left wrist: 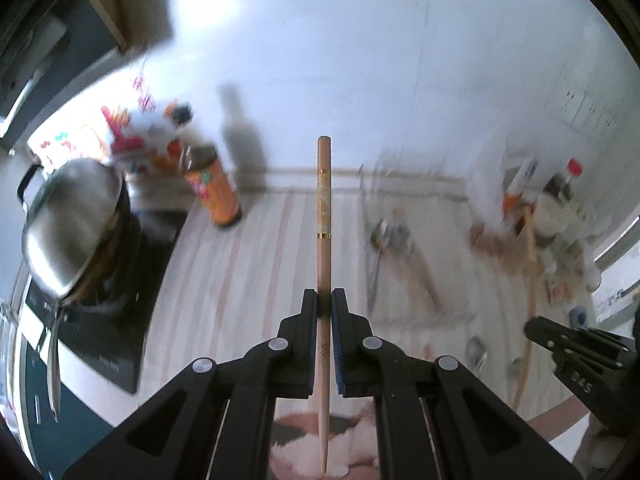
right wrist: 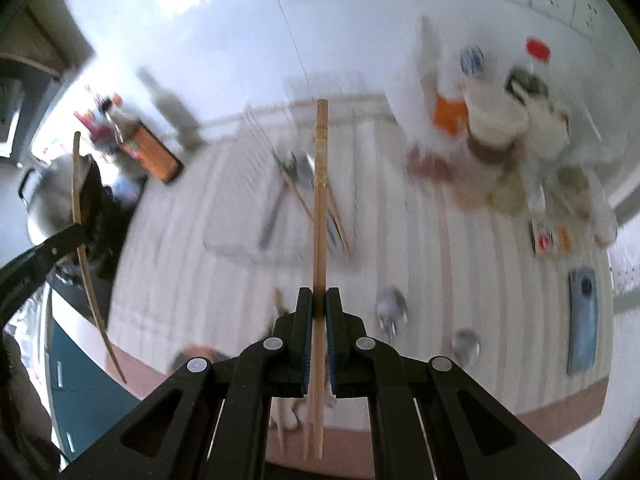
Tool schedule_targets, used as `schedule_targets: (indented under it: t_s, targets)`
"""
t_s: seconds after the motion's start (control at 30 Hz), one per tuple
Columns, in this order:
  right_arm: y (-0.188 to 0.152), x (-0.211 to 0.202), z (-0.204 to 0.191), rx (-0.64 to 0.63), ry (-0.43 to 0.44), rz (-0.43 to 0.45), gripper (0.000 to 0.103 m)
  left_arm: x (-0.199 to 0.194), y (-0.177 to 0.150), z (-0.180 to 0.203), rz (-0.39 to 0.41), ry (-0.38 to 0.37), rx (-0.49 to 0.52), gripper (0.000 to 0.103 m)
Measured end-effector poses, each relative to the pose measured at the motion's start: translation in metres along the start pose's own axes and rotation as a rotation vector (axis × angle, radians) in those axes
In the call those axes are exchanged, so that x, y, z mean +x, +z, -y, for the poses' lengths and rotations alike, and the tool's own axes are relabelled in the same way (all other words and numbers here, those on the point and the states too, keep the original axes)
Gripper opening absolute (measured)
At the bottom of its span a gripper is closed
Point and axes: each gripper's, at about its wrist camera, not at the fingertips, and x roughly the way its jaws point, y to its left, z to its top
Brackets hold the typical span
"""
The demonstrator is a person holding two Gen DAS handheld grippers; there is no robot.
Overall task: Organize utensils
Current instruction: 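Carry both chopsticks over the basket and lower them in, then open both tools to release the chopsticks in the basket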
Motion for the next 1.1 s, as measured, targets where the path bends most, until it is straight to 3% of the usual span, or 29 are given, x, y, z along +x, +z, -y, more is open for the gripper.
schedule_targets:
  t_s: [0.2,0.47,0.7,1.1]
  targets:
    - [0.058,0.011,-0.003,0.022,0.034,0.024,0.007,0.012,0.041,0.023,0.016,-0.037,0.037,0.004]
    - [0.115,0.055,0.003,0.064,0.043,-0.034,0.007,0.067,0.079,0.042,-0.111,-0.133,0.016,0.005]
    - [0.134,0.101,0.008,0.097,0.043,-0.114,0.007,0.131,0.104,0.046,-0.259,-0.173,-0.021,0.005]
    - [0.134,0.141,0.001,0.086,0.008,-0.193,0.007,0.185,0.100,0.043,-0.396,-0.170,-0.042,0.005]
